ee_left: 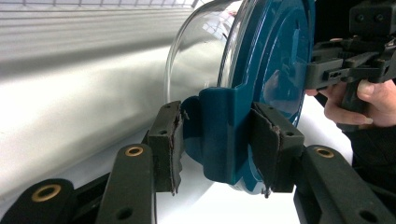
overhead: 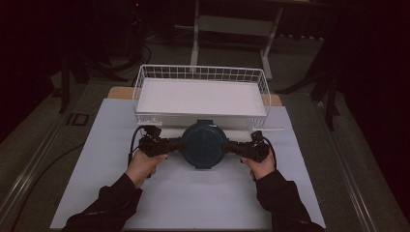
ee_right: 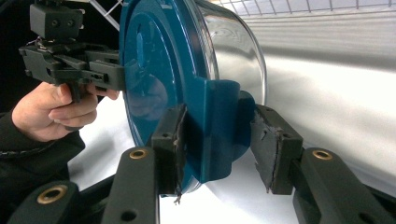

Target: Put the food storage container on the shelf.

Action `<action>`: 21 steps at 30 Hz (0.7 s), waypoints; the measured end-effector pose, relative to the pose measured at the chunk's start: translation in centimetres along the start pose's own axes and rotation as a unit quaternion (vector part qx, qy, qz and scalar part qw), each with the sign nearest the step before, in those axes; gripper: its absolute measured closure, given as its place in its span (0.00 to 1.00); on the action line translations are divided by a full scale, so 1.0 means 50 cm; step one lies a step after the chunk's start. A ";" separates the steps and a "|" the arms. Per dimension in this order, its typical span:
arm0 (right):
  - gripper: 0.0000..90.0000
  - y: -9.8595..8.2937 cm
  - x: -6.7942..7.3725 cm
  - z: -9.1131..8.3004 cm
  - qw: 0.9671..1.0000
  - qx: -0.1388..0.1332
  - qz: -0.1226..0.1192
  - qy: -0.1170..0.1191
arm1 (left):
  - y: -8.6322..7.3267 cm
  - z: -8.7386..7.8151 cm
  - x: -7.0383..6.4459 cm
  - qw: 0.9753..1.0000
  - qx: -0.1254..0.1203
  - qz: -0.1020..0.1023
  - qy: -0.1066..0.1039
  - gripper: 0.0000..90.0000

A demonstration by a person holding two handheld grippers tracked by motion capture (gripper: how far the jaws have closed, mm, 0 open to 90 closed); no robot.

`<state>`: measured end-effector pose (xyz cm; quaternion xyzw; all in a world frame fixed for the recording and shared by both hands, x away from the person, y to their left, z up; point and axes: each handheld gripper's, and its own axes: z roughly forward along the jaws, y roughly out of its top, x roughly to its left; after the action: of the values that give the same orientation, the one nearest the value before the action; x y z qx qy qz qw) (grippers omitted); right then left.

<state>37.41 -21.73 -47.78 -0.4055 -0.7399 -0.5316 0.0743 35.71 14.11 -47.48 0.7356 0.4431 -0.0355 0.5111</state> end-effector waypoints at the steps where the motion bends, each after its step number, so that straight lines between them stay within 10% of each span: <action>1: 0.63 0.000 0.000 0.000 1.000 0.000 0.000 0.000 | 0.000 0.000 0.000 1.000 0.000 0.000 0.000 0.62; 21: 0.62 0.002 -0.049 0.029 1.000 -0.008 0.006 -0.028 | -0.001 0.050 0.043 1.000 -0.014 -0.014 0.010 0.61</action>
<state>39.57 -21.78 -49.66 -0.4252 -0.7347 -0.5259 0.0537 37.97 13.50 -49.81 0.7224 0.4584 -0.0292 0.5168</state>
